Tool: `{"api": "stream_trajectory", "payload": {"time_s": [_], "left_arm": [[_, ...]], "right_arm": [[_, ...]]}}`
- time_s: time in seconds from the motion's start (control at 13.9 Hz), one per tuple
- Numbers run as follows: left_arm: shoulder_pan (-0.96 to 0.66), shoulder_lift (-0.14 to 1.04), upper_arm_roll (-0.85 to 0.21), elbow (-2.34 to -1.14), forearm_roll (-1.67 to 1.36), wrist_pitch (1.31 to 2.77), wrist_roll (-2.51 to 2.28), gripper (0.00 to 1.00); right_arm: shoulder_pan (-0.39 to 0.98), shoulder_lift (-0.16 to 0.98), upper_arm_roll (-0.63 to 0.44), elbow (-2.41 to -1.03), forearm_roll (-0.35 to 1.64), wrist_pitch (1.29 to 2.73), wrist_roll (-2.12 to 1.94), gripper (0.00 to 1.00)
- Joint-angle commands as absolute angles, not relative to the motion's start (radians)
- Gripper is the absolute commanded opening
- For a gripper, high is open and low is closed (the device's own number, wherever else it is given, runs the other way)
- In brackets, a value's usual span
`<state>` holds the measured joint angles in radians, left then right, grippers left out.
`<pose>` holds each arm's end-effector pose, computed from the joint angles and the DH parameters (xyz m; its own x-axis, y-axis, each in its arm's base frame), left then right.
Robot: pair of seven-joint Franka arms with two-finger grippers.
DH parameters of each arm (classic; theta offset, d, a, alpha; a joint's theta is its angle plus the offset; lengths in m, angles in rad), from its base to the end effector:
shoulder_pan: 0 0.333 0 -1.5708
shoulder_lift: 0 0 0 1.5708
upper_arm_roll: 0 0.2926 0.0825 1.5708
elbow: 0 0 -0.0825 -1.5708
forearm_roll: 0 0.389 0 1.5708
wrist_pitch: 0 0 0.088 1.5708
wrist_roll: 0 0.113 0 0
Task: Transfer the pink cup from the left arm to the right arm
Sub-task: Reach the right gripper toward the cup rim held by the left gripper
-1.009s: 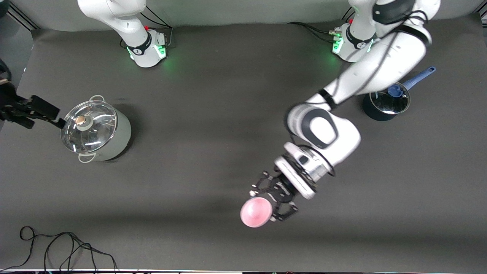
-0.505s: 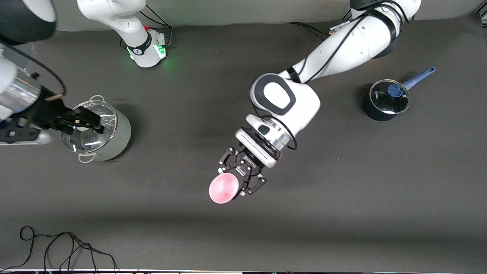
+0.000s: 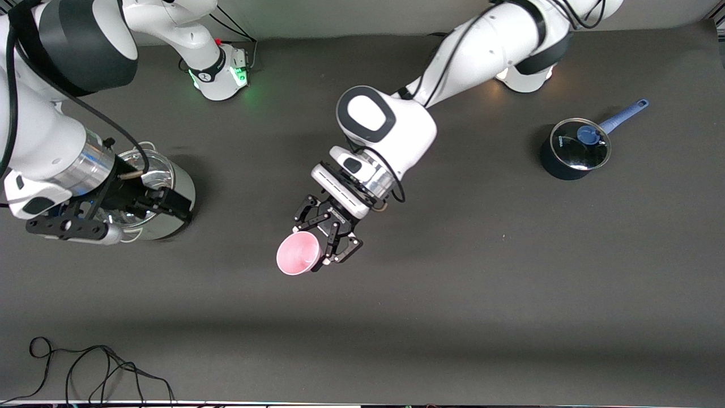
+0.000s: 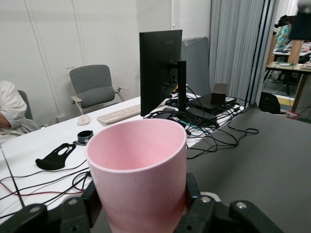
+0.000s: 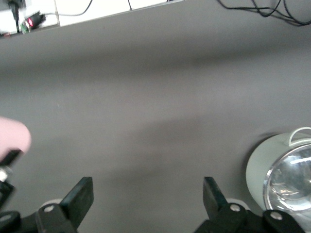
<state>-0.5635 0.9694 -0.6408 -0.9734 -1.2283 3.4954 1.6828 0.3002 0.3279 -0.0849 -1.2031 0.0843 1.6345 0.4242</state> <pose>0.5645 -0.5288 0.3851 0.1951 -0.1977 0.9607 -0.6730 -0.7395 -0.0155 0.6374 0.1585 0.5788 0.9761 -0.2053 0.0716 -0.1983 -0.9756 -0.0948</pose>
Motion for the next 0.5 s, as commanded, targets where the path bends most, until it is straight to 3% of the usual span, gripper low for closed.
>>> {"api": "stream_trajectory", "payload": {"time_s": [0.0, 0.43], "left_arm": [[-0.695, 0.962, -0.429, -0.939, -1.226, 3.507, 1.501, 0.00], [-0.712, 0.960, -0.406, -0.939, -1.227, 3.507, 1.479, 0.00]], "right_arm": [[0.305, 0.423, -0.087, -1.065, 0.081, 1.644, 0.526, 1.00], [0.321, 0.442, -0.063, -1.052, 0.214, 1.761, 0.657, 1.00]]}}
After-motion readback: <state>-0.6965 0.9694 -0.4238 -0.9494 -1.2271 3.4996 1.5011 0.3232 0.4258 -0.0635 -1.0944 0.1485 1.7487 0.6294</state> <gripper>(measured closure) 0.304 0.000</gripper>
